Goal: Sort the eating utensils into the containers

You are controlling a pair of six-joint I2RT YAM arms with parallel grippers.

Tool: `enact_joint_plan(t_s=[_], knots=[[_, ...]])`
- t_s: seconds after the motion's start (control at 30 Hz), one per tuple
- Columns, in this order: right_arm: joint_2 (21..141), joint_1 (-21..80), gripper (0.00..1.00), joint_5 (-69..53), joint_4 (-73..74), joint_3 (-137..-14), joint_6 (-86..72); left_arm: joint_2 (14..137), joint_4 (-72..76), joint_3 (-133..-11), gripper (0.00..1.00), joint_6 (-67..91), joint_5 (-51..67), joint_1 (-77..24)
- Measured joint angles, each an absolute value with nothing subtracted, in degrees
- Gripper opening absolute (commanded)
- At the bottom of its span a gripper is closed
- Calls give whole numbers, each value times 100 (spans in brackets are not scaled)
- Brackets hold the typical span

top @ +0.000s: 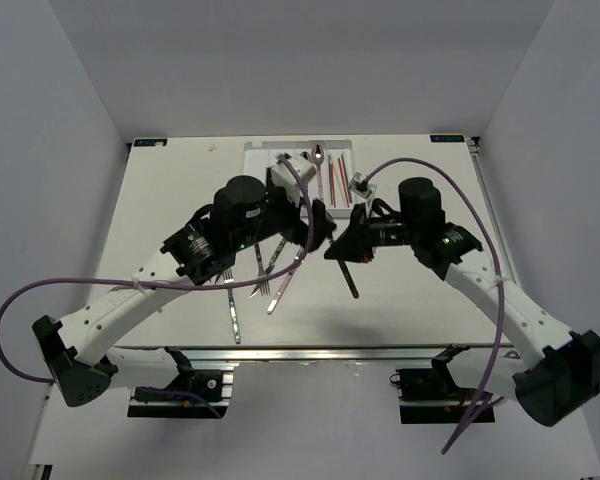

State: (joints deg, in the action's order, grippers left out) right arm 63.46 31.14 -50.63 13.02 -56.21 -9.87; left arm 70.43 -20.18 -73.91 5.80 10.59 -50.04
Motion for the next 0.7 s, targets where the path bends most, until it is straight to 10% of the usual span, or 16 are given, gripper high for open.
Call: enact_joint_plan(t_s=[0.3,0.53,0.7], knots=[[9601,2939,0,-2010,1387,-8114,-2174,7122,-3712,-8785,98,2543,-5245,-4860],[13102,2552,0,-1382,1743,-12584,-2368,5741,-3570,-6978,98,2370,-5813,-4851],[13858,2152,0,-1848,1269,-12846,-2714,5050,-3371,-6010,98,1997,-5148,-4853]])
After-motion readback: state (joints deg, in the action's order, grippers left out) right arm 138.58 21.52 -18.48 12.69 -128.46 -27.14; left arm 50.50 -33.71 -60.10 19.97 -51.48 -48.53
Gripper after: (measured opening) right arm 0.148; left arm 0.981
